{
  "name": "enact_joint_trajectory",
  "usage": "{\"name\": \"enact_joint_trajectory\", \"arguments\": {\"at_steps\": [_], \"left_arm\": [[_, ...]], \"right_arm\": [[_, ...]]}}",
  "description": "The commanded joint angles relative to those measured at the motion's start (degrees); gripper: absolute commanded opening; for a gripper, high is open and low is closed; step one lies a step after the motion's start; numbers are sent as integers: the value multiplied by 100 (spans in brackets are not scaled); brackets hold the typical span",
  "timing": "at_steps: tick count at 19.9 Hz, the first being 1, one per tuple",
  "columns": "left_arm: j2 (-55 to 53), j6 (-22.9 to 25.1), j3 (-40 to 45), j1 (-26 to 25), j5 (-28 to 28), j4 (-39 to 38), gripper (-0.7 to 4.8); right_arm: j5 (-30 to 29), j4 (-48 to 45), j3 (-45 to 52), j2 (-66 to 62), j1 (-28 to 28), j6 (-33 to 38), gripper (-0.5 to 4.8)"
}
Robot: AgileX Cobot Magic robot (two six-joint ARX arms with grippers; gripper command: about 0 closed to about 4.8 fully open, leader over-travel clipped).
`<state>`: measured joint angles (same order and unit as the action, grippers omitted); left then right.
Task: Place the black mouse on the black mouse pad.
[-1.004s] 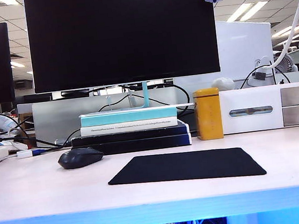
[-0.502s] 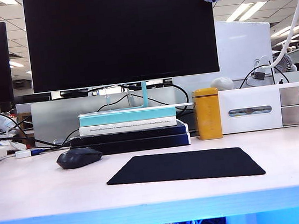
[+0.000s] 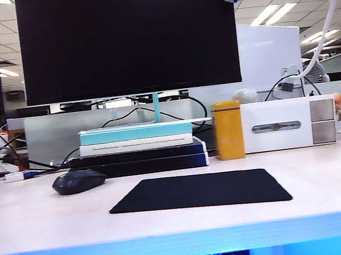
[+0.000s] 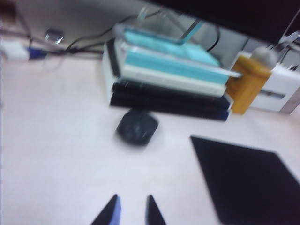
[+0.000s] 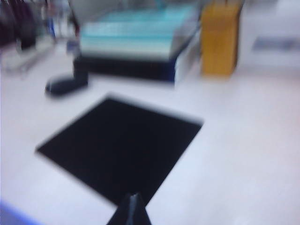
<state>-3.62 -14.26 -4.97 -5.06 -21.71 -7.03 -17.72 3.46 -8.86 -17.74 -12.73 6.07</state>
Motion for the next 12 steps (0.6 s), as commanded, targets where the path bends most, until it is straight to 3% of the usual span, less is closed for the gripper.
{"name": "enact_joint_trajectory", "arguments": {"at_steps": [1,5,7,12], "left_arm": [[-446,46,-291,2,-302,57,49],[-1666,240,-728,4,-568,114,46],[-2205,487,-1014,37,-592,155,11],[-3340,468,-1231,39,-79,625,-5]], "right_arm": [[-52,-420,-581,-1034,-330,-90,-1],[-149,-343,-1862,-2533,-1165,-680,-1],[-131,-184,-2459,-3069,-1519,-907,-1],[-149,-168,-3062,-3814,-1805,-1062,-1]]}}
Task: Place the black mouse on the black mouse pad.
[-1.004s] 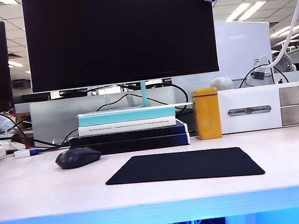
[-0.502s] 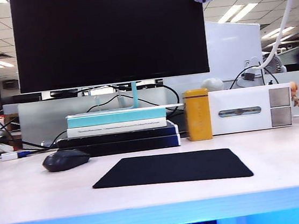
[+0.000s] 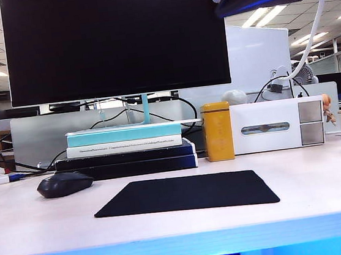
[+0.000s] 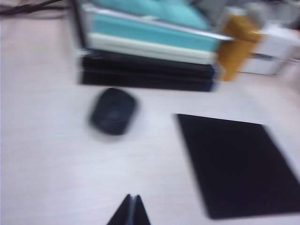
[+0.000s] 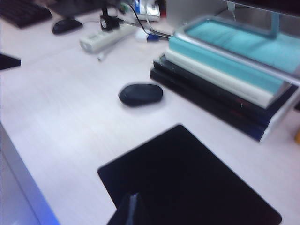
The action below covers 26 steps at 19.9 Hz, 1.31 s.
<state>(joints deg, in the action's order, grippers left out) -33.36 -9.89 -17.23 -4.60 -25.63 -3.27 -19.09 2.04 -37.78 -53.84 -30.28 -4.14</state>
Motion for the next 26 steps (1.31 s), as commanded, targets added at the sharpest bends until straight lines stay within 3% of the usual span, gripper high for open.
{"name": "enact_joint_trajectory", "arguments": {"at_steps": [1,6,10,12,15,20,25,26], "left_arm": [[-638,46,-4,-7,304,452,-5],[-2087,-157,-55,55,-127,1873,-5],[-2962,-33,-588,883,-195,1965,-5],[-3224,142,-916,1320,214,1888,-5],[-3482,308,-1263,1449,358,1810,-1],[-3871,407,-1322,1447,378,1893,92],[-4367,514,-1329,1443,398,2236,265],[-4393,514,-1333,1443,409,2284,274]], "right_arm": [[-17,-39,-212,-262,-52,-42,-1],[-83,-55,-514,-560,-155,-44,-1],[-166,114,-894,-1012,-214,-144,-1],[-249,151,-970,-1158,-221,-199,-1],[-319,212,-1025,-1311,-219,-236,-1],[-404,94,-1034,-1370,-219,-339,-1],[-671,-66,-1036,-1375,-219,-337,37],[-664,-63,-1036,-1375,-219,-337,36]]}}
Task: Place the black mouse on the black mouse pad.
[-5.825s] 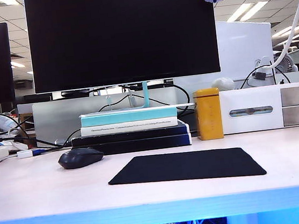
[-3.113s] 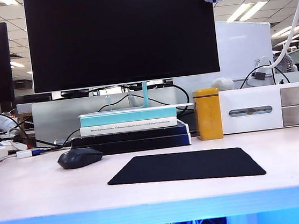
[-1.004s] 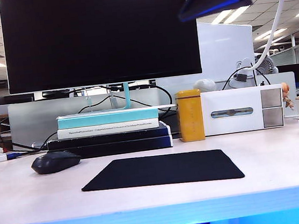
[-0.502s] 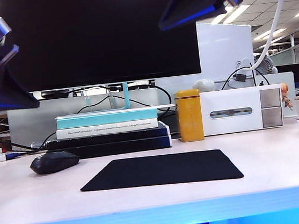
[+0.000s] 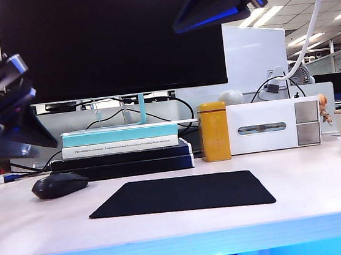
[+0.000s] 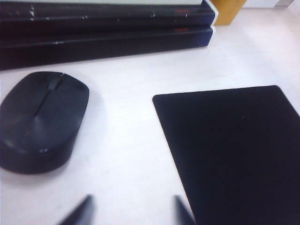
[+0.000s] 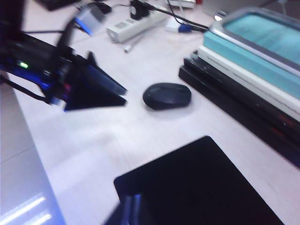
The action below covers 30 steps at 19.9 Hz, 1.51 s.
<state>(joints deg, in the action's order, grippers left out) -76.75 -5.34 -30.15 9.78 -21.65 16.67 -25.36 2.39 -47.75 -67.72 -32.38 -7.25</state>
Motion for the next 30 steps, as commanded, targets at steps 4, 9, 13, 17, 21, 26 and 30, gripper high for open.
{"name": "enact_joint_trajectory", "arguments": {"at_steps": [4,9,13,17,21,26,30], "left_arm": [[-90,216,-50,2,293,564,344],[-807,116,-275,11,330,605,466],[-1497,-9,-627,11,85,538,466],[-1519,63,-951,66,229,463,466],[-1519,201,-1036,50,446,424,466],[-1532,662,-1036,46,953,229,479],[-1589,723,-1071,46,1051,317,479]], "right_arm": [[-28,-94,-39,13,-9,-26,35],[-28,-94,-37,13,-9,-28,30],[-9,-92,-37,11,-2,-74,30],[-11,-92,-37,11,-2,-76,30],[-28,-90,-37,11,-2,-74,30],[-33,-94,-37,11,-2,-70,30],[-181,-92,-37,13,-2,-68,30]]}}
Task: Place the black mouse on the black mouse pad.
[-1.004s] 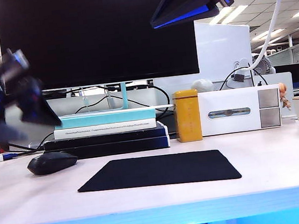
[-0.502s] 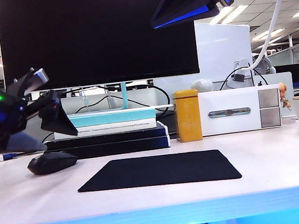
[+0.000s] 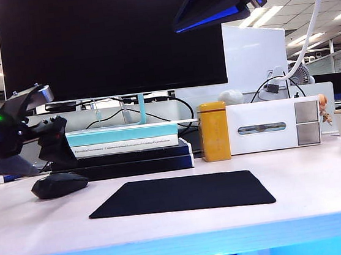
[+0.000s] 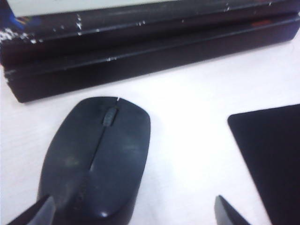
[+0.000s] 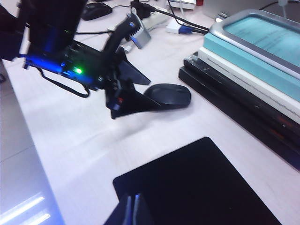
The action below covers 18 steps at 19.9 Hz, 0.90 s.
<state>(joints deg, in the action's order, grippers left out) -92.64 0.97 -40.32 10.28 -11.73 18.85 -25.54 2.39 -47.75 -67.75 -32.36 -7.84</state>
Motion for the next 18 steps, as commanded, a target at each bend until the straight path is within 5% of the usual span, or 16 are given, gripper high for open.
{"name": "enact_joint_trajectory", "arguments": {"at_steps": [1,18], "left_arm": [[0,105,-68,-4,92,142,479],[-872,52,-654,2,94,-98,479]], "right_arm": [[-160,-92,-37,15,-4,-9,30],[-146,-92,-37,15,-4,-13,30]]}}
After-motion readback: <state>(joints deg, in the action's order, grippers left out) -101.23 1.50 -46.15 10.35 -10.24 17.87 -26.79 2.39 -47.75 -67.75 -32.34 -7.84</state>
